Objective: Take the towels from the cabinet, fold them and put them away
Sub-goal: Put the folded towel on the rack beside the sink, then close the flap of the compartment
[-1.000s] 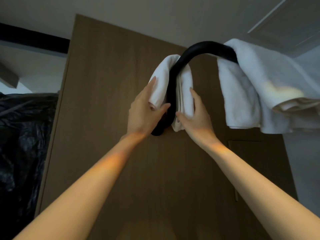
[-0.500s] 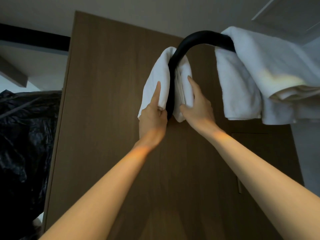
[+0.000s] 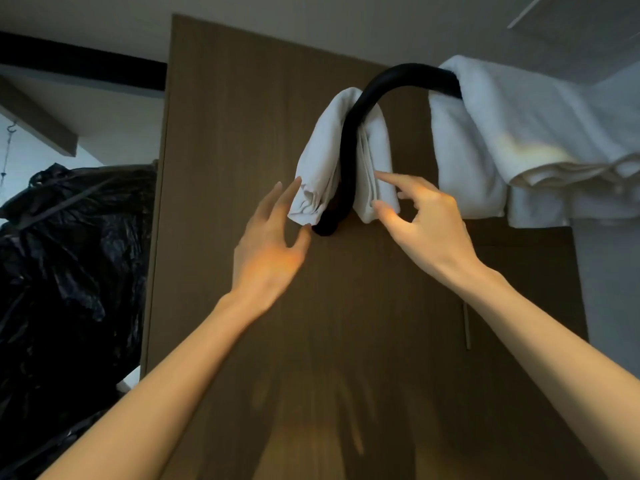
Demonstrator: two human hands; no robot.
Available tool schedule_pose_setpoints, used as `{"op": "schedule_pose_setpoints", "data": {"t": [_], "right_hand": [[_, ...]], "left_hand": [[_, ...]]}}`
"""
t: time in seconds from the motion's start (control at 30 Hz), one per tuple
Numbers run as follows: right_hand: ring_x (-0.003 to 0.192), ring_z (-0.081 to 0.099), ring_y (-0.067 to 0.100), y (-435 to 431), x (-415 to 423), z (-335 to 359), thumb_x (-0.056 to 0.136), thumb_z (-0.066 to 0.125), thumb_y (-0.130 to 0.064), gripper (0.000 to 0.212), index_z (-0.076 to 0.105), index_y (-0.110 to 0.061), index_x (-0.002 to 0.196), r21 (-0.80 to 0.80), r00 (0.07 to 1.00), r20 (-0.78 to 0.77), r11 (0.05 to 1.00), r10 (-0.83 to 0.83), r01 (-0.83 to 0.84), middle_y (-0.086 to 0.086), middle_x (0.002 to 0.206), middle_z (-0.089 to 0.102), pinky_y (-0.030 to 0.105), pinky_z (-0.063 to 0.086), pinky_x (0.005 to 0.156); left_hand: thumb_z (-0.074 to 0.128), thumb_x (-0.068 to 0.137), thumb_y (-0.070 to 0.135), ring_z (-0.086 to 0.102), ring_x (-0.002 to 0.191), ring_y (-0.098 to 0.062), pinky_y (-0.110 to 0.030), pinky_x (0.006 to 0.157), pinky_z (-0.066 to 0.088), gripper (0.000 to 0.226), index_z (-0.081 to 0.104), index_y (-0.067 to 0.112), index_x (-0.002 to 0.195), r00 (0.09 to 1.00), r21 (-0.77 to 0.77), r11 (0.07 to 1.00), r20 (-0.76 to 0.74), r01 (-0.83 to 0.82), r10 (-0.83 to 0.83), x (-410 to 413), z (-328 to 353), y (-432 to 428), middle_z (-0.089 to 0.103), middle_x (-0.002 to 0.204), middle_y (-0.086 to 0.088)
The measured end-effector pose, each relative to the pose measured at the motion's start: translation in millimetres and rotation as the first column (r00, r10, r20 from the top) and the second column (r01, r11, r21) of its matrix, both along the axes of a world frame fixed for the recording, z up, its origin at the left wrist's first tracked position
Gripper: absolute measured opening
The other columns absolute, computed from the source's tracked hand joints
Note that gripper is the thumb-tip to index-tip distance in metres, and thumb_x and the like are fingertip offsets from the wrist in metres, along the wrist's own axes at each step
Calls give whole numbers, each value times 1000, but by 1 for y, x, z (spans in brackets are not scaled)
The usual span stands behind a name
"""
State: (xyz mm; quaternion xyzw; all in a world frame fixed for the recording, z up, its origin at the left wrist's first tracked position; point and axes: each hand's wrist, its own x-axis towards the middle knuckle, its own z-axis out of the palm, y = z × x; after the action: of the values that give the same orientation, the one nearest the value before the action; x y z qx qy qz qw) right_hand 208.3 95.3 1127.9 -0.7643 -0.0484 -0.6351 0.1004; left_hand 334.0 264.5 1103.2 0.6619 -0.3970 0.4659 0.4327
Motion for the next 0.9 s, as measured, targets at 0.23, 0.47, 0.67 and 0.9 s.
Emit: {"op": "schedule_pose_setpoints", "data": {"t": [0.23, 0.47, 0.67, 0.9], "right_hand": [[131, 45, 7, 50, -63, -63, 95, 54, -42, 43, 51, -35, 138, -54, 976, -114, 982, -188, 183, -13, 142, 50, 23, 38, 93], [128, 48, 12, 76, -127, -134, 95, 54, -40, 42, 50, -38, 137, -11, 931, -275, 969, -241, 248, -13, 142, 50, 36, 48, 96], [132, 44, 11, 72, -195, -194, 96, 53, -39, 42, 48, -39, 138, 38, 852, -436, 940, -290, 339, -14, 143, 48, 37, 40, 105], [130, 45, 12, 34, -259, -252, 96, 53, -35, 42, 49, -37, 137, 90, 782, -565, 922, -264, 376, -14, 142, 49, 37, 40, 104]], "left_hand": [[49, 97, 38, 38, 135, -9, -33, 99, 41, 52, 33, 39, 146, 984, 119, 981, 110, -153, 140, -48, -52, 56, 38, 150, 13], [52, 95, 40, 42, 134, -15, -34, 103, 40, 49, 42, 34, 143, 985, 218, 964, 122, -149, 125, -106, -103, 78, 44, 147, 8], [53, 94, 44, 44, 134, -20, -40, 106, 38, 49, 47, 31, 141, 992, 304, 949, 111, -84, 52, -164, -148, 69, 46, 146, 5], [53, 94, 43, 47, 131, -18, -39, 106, 39, 49, 46, 30, 141, 999, 415, 910, 53, -21, -1, -214, -200, 39, 46, 146, 5]]}}
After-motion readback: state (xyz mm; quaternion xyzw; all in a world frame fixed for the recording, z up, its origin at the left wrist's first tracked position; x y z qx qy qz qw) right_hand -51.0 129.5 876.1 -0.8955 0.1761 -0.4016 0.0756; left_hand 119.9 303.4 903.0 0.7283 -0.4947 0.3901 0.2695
